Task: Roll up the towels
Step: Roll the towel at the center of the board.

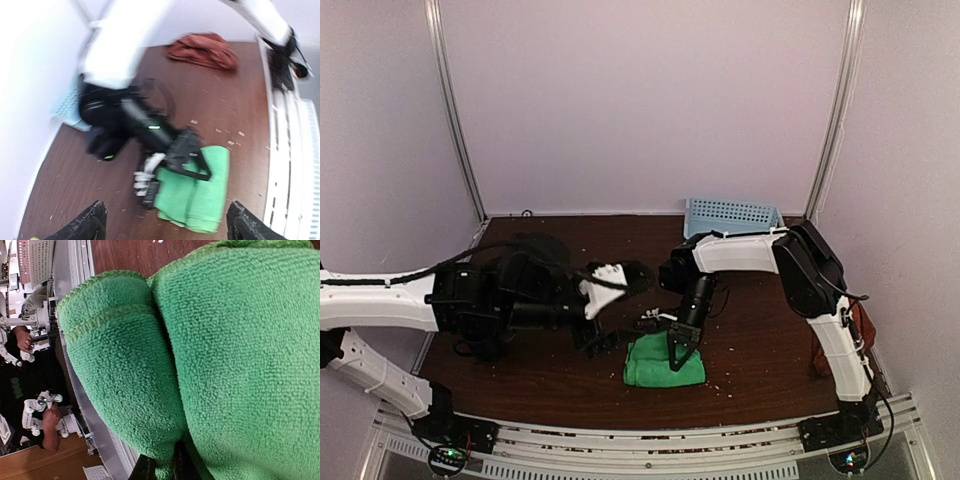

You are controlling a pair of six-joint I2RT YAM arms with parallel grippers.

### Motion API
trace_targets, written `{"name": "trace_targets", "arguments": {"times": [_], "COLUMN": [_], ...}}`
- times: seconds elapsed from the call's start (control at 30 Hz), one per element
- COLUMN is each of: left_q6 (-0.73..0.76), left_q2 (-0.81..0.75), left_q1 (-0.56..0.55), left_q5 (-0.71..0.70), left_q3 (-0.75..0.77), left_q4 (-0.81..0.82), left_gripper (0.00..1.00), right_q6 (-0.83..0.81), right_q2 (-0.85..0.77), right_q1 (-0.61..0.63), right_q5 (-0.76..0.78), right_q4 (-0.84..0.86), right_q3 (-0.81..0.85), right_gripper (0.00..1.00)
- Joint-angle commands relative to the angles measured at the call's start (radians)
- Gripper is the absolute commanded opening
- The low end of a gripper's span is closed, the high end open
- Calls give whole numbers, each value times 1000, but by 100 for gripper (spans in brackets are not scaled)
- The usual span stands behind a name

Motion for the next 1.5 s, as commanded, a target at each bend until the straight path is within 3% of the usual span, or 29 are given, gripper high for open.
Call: {"name": "trace_targets", "arguments": {"times": [0.0, 0.2, 0.4, 0.63, 0.83, 0.93, 1.1, 1.23, 1.37, 1.47], "left_q6": [162, 238, 273, 261, 251, 217, 177, 115, 26, -34], "left_q2": [122, 357, 494, 659, 738, 740, 736, 741, 782, 831], "left_q1": [-113, -168, -167, -167, -149, -125, -99, -67, 1, 63], "left_q5": [-83, -136, -139, -250, -321, -262, -118, 19, 246, 433], "left_q3": [8, 31, 46, 113, 134, 156, 192, 254, 364, 430], "left_q4": [-48, -49, 42, 73, 54, 26, -31, -92, -196, -239], "left_gripper": [83, 79, 75, 69, 50, 37, 22, 17, 16, 16], "right_q6": [22, 28, 35, 30, 16, 7, -4, 35, 40, 90], "right_q2": [79, 92, 93, 100, 87, 66, -74, -239, -417, -573], "right_q1": [-19, -20, -20, -20, -20, -20, -64, -136, -209, -285], "right_q5": [65, 69, 81, 60, 54, 49, 16, 17, 38, 36], "right_q4": [64, 76, 92, 84, 66, 51, 24, 62, 118, 257], "right_q3": [5, -1, -13, 7, 15, 19, 100, 160, 111, 20], "right_gripper": [6, 6, 7, 8, 8, 10, 25, 39, 40, 40]}}
